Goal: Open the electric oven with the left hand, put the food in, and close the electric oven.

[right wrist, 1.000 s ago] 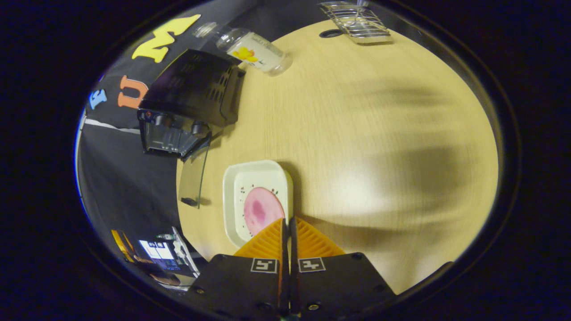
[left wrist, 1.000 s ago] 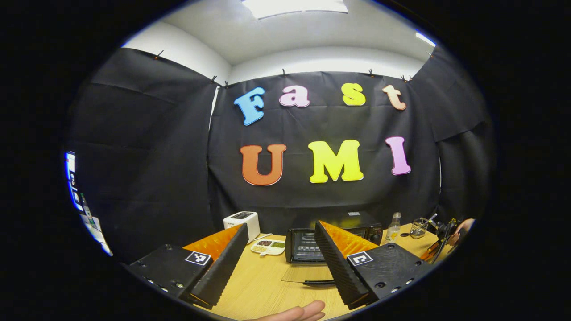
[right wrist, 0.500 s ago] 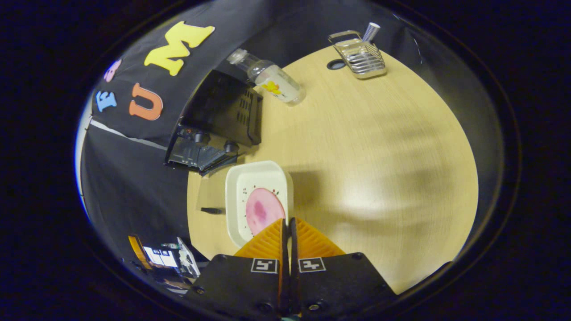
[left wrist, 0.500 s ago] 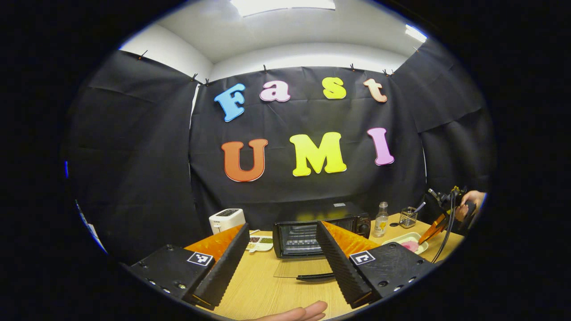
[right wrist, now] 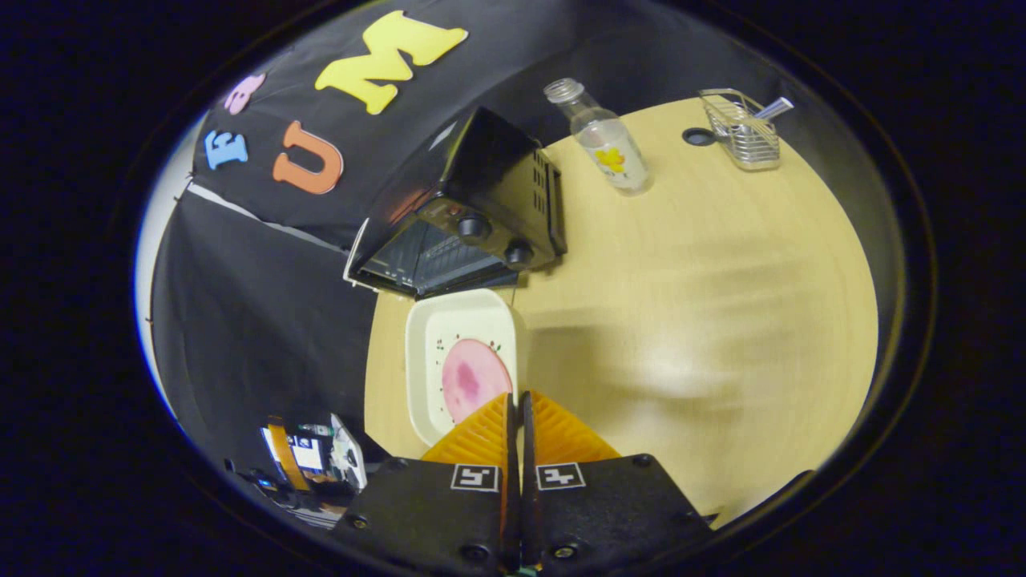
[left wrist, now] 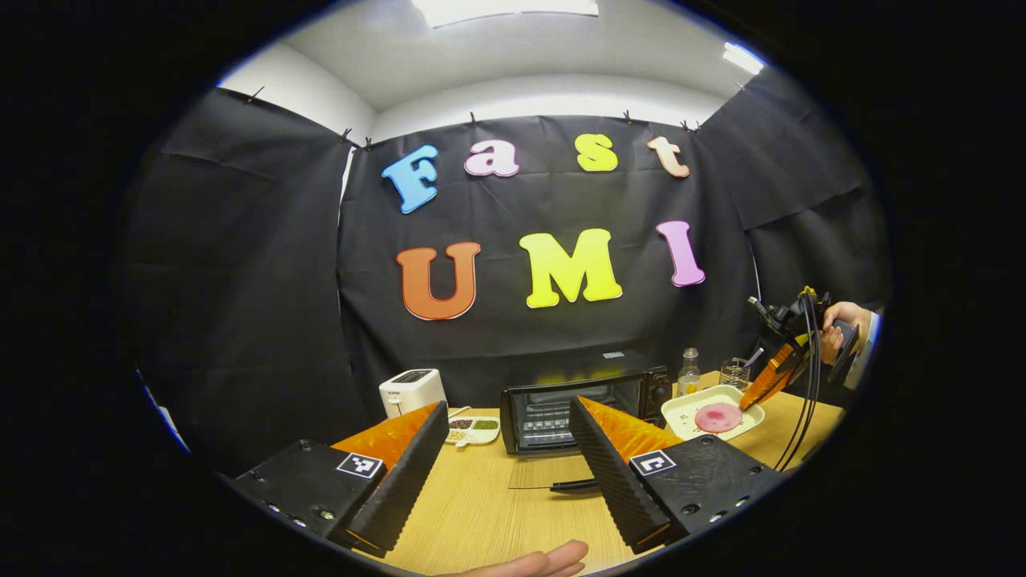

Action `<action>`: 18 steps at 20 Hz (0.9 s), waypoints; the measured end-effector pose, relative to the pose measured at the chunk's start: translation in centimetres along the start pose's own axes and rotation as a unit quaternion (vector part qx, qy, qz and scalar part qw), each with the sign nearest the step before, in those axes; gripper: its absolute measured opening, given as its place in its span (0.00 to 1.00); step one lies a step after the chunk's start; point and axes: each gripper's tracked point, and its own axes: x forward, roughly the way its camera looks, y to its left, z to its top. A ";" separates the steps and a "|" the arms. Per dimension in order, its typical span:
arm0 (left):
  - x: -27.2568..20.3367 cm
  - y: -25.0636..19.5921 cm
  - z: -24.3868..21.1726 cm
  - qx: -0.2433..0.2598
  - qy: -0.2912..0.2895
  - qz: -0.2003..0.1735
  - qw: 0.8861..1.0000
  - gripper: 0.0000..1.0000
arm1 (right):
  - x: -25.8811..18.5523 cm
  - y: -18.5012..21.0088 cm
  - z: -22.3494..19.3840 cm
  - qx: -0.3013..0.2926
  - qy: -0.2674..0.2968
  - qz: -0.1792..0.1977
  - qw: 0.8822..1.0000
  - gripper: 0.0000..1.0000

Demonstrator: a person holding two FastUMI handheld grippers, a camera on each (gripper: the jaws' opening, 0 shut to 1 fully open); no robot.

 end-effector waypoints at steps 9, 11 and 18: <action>-0.8 1.5 -1.7 -0.002 0.002 -0.009 1.000 0.96 | 6.7 7.1 0.3 0.010 0.024 0.013 1.000 0.01; -0.8 1.9 -2.2 0.000 0.003 -0.011 1.000 0.96 | 8.4 8.0 0.7 0.020 0.016 0.005 1.000 0.01; -0.1 3.5 -3.9 -0.013 0.013 -0.002 1.000 0.96 | 13.7 10.5 4.1 0.123 -0.063 -0.003 0.990 0.04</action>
